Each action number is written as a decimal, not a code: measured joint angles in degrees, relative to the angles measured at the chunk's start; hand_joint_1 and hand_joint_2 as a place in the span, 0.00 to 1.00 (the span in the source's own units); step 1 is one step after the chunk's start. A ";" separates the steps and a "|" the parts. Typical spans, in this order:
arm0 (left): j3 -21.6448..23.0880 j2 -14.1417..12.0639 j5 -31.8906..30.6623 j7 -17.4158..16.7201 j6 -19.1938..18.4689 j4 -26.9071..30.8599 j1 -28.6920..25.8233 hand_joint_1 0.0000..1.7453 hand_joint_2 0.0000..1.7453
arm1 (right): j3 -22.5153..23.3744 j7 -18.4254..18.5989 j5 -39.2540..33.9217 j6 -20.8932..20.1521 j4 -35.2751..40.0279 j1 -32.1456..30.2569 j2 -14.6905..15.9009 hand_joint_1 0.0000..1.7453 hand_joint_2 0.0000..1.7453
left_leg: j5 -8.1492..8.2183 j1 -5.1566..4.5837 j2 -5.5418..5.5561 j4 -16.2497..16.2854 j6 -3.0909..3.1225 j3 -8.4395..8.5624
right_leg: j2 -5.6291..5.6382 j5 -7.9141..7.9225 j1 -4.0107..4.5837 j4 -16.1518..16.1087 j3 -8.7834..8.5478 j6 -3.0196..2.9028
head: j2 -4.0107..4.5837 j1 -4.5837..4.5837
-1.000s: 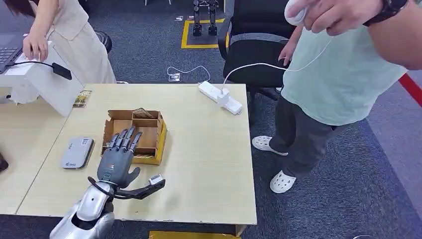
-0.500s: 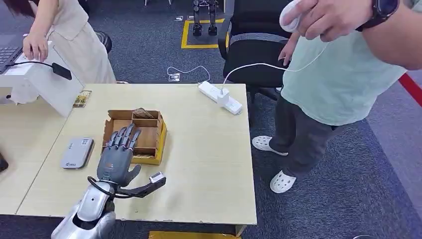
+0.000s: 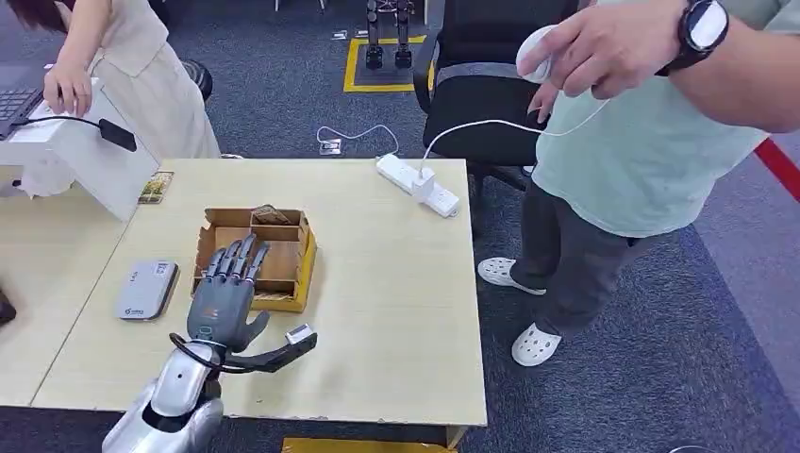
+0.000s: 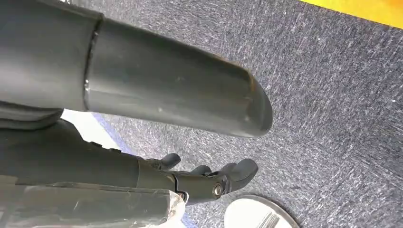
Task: Pass the card to the sensor for recognition and then transmit it.
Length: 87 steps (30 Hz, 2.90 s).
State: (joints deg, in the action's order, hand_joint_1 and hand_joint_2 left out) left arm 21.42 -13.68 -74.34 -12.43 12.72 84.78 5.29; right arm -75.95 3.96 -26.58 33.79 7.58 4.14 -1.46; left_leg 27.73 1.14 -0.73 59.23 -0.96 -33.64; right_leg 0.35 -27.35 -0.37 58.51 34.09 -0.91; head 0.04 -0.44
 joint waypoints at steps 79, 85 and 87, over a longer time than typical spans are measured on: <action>-9.14 -5.55 3.80 1.75 4.09 -4.59 12.09 1.00 1.00 | -1.92 -1.12 -0.15 0.68 0.00 0.21 -0.02 0.00 0.00 | -0.11 0.04 0.03 0.00 -0.10 0.04 | -0.01 0.03 0.04 0.10 -0.01 -0.04 | 0.00 0.00; -10.03 -7.04 2.95 1.75 3.91 -4.61 15.09 1.00 1.00 | -2.25 -1.14 -0.52 0.68 0.02 0.43 -0.02 0.00 0.00 | -0.11 0.02 0.03 0.00 -0.10 0.03 | 0.00 0.02 0.02 0.07 -0.01 -0.03 | 0.00 0.00; -10.01 -7.15 2.51 1.75 3.95 -4.72 15.70 0.97 1.00 | -2.29 -1.14 -0.52 0.68 0.02 0.48 -0.02 0.00 0.00 | -0.10 0.02 0.03 0.01 -0.09 0.01 | 0.00 0.02 0.02 0.06 0.01 -0.03 | 0.00 0.00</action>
State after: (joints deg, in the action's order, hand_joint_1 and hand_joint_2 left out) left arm 11.41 -20.83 -71.82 -10.69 16.68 80.06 20.98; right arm -78.25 2.82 -27.10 34.47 7.61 4.63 -1.49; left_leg 27.63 1.16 -0.70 59.24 -1.05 -33.63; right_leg 0.35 -27.32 -0.35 58.57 34.10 -0.94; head 0.04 -0.44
